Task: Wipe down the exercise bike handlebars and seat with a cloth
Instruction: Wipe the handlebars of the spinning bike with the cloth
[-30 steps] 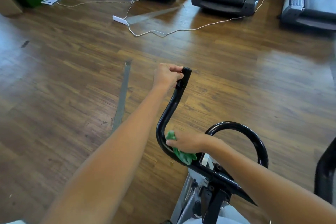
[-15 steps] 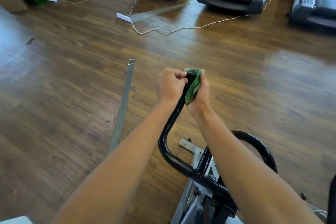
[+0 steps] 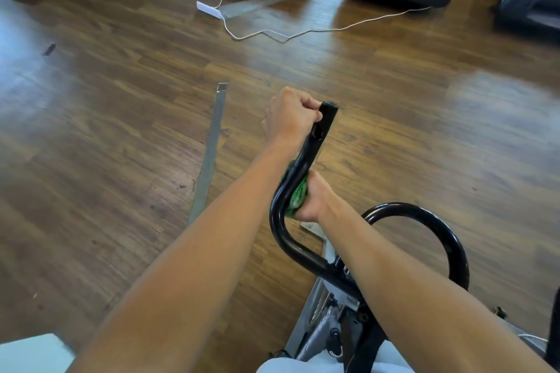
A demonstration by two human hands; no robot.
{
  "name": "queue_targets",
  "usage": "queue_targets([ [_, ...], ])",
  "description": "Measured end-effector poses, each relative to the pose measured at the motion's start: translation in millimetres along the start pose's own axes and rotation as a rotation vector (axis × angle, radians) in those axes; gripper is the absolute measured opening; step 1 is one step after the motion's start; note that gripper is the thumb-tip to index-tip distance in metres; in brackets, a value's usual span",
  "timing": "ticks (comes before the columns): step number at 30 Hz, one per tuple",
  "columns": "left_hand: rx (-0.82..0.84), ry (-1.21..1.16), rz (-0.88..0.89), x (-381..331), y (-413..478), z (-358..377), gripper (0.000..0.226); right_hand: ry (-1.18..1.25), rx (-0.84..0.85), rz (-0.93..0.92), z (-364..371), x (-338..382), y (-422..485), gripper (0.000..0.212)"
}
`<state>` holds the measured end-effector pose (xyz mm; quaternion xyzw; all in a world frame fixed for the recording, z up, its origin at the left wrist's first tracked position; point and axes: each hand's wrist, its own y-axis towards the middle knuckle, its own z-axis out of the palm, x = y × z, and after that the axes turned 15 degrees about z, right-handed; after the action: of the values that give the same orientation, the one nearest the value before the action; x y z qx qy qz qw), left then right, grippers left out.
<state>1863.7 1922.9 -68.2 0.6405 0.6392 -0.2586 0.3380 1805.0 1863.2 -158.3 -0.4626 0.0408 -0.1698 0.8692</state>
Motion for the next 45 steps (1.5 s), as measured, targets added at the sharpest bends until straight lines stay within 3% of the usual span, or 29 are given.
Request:
queue_targets([
  [4,0.03,0.007,0.012,-0.7,0.4,-2.9,0.014,-0.196,-0.041,0.234,-6.4,-25.0,2.2,0.032],
  [8,0.063,0.02,0.016,-3.3,1.0,-6.3,0.013,-0.938,-0.145,0.413,-21.7,-37.7,-5.0,0.017],
  [10,0.072,0.026,0.024,-3.0,0.3,-5.7,0.012,-1.184,-0.221,0.489,-25.4,-37.5,-12.3,0.024],
  [13,0.068,0.039,0.029,-0.8,-2.1,-2.0,0.012,-1.195,-0.24,0.589,-26.2,-33.1,-15.3,0.039],
  [16,0.059,0.039,0.022,0.9,-1.5,-2.0,0.012,-1.019,-0.256,0.567,-21.2,-32.7,-12.3,0.045],
  [20,0.049,0.044,0.029,0.4,-4.8,-0.6,0.012,-1.161,-0.314,0.531,-15.4,-42.0,-23.6,0.047],
  [22,0.039,0.051,0.034,0.2,-6.9,0.3,0.012,-1.258,-0.359,0.41,-8.4,-44.7,-33.5,0.045],
  [25,0.037,0.029,0.048,4.4,-10.9,2.5,0.013,-1.361,-0.597,-0.026,-3.0,-32.5,-41.5,0.054],
  [27,-0.064,0.021,0.108,12.0,-23.8,7.1,0.012,-1.412,-0.715,-0.221,-5.8,-18.2,-53.3,0.064],
  [30,-0.278,0.006,0.175,24.4,-66.7,17.9,0.013,-1.723,-0.878,-0.59,-29.6,-17.2,-84.7,0.064],
  [36,-0.292,0.039,0.195,64.8,-150.7,50.6,0.017,-2.203,-0.755,-1.132,-117.6,-103.4,-80.0,0.053],
  [40,-0.119,0.209,0.273,78.4,-166.7,61.6,0.022,-2.246,-0.775,-1.193,-137.8,-79.4,-85.6,0.05],
  [45,-0.153,0.346,0.275,76.7,-165.2,65.5,0.02,-2.283,-0.74,-1.235,-130.3,-70.2,-85.2,0.048],
])
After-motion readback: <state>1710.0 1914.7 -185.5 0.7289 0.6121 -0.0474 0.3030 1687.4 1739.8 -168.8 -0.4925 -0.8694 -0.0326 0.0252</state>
